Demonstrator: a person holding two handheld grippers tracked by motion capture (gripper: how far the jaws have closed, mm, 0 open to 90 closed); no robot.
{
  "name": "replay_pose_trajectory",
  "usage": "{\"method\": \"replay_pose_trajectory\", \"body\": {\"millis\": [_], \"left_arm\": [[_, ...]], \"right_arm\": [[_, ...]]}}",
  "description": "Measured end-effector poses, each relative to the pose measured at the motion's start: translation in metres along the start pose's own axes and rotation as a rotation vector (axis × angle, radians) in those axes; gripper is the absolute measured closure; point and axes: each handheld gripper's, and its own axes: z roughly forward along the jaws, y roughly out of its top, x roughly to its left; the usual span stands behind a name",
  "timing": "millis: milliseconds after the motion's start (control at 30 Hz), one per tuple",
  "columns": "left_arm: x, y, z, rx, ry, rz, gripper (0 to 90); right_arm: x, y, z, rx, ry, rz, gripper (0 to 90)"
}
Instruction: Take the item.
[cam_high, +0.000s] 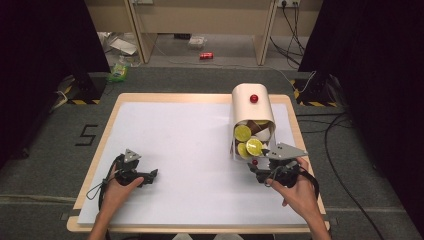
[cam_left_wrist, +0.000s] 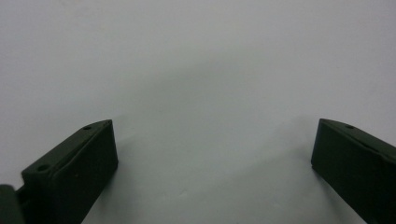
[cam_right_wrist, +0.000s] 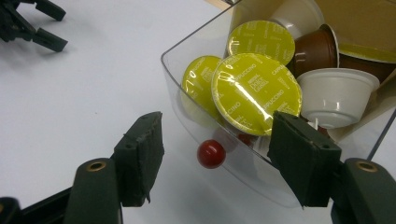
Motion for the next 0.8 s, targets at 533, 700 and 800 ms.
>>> {"method": "replay_pose_trajectory", "body": {"millis": [533,700,800], "left_arm": [[0.0,0.0,0.0,0.001,0.0,0.0,0.0],[0.0,0.0,0.0,0.001,0.0,0.0,0.0],[0.0,0.0,0.0,0.001,0.0,0.0,0.0]], "right_arm": [[-0.008,0.013,-0.005,-0.07,-0.029,0.046,33.4],[-0.012,0.018,-0.003,-0.08,-0.041,0.072,33.1],[-0.013,0.021,0.001,-0.076,-0.041,0.081,32.9]]}}
